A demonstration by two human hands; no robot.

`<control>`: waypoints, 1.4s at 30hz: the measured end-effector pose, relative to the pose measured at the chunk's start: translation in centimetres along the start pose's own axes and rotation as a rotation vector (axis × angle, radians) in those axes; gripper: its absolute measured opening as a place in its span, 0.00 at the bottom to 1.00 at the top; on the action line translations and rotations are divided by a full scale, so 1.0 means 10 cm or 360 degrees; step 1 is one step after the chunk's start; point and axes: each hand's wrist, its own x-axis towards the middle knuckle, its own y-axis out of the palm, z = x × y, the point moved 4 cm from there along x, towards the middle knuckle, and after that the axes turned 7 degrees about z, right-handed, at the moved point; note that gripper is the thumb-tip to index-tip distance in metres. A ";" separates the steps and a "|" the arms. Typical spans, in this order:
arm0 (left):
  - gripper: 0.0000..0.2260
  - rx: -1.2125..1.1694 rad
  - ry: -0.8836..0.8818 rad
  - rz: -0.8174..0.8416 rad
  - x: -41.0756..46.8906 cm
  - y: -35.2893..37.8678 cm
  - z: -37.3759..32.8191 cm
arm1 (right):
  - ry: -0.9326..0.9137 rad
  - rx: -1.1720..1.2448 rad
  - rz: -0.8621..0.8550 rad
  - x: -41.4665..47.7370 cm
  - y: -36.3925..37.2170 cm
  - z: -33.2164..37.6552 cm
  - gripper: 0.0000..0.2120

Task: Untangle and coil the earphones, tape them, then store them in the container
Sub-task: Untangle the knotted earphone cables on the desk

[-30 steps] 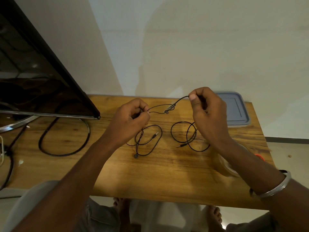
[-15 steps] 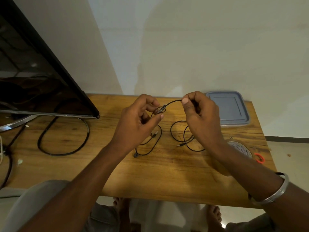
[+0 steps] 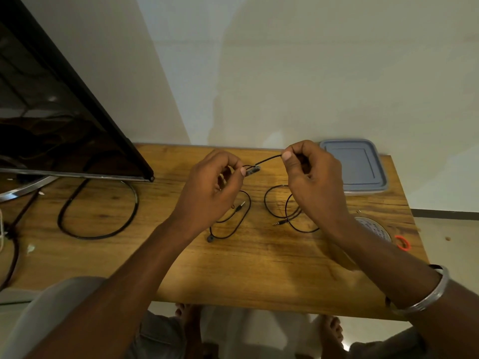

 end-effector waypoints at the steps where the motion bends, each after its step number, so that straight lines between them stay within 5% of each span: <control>1: 0.03 -0.0081 -0.0031 0.0029 0.00 0.01 0.01 | 0.0008 -0.0005 0.0001 0.01 -0.01 -0.01 0.06; 22: 0.03 -0.0733 -0.0100 0.0088 0.02 0.01 -0.11 | -0.0175 -0.0070 0.0283 -0.03 0.13 0.03 0.04; 30: 0.07 -0.1026 -0.0167 0.0381 0.03 0.03 -0.08 | -0.0156 -0.0183 0.0399 -0.04 0.17 0.00 0.06; 34: 0.13 -0.1010 -0.0250 0.0446 0.01 0.03 -0.11 | -0.0076 -0.0226 0.0425 -0.02 0.17 -0.04 0.06; 42: 0.08 -0.0870 -0.0323 0.0427 -0.02 0.03 -0.08 | 0.0023 -0.0088 0.0366 -0.01 0.15 -0.04 0.06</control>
